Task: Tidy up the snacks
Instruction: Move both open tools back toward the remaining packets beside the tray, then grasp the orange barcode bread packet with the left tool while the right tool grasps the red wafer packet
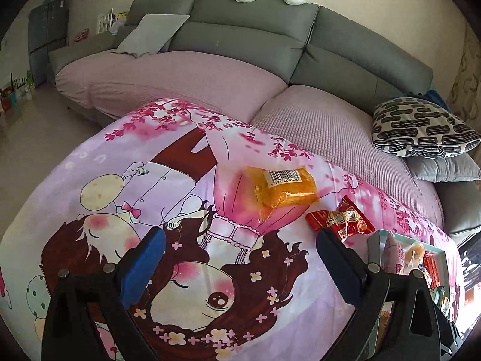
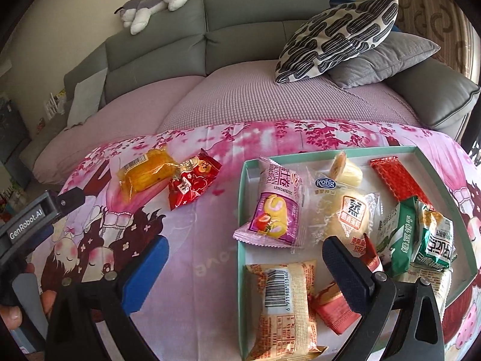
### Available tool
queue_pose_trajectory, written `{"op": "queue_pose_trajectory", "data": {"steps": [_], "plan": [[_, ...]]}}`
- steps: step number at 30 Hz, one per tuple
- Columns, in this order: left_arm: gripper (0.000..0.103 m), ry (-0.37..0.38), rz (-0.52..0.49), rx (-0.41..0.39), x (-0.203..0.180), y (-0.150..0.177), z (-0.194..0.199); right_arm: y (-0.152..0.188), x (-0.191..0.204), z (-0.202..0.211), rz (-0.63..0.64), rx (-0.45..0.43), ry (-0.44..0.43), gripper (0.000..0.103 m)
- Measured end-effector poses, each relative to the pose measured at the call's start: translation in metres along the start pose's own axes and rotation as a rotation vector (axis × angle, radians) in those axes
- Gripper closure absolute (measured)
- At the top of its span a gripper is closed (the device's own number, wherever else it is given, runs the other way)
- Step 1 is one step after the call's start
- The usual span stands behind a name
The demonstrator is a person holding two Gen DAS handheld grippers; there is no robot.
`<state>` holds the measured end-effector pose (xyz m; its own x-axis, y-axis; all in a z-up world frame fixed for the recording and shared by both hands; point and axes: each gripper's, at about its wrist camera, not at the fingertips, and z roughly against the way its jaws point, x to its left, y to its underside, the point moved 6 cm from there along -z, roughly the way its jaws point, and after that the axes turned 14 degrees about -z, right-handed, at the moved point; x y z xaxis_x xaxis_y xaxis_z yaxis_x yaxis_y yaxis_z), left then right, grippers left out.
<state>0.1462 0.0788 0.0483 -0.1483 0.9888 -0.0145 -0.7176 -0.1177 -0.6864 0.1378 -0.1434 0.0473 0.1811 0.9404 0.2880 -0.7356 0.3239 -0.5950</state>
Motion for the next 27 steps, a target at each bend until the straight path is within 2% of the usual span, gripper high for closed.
{"op": "queue_pose_trajectory", "data": {"steps": [6,17,24,27], "plan": [[0.003,0.018,-0.006,-0.002,0.003,-0.006,-0.003,-0.004,0.010,-0.002,0.006,-0.013,-0.006,0.000],[0.003,0.038,-0.056,0.047,0.001,-0.029,-0.030,-0.022,0.033,-0.014,0.015,-0.064,-0.033,0.000],[0.003,0.073,-0.087,0.025,-0.006,-0.057,-0.054,-0.039,0.063,-0.031,0.033,-0.119,-0.076,0.000],[0.003,0.083,-0.094,0.017,-0.009,-0.065,-0.066,-0.043,0.074,-0.044,0.059,-0.131,-0.066,0.000]]}}
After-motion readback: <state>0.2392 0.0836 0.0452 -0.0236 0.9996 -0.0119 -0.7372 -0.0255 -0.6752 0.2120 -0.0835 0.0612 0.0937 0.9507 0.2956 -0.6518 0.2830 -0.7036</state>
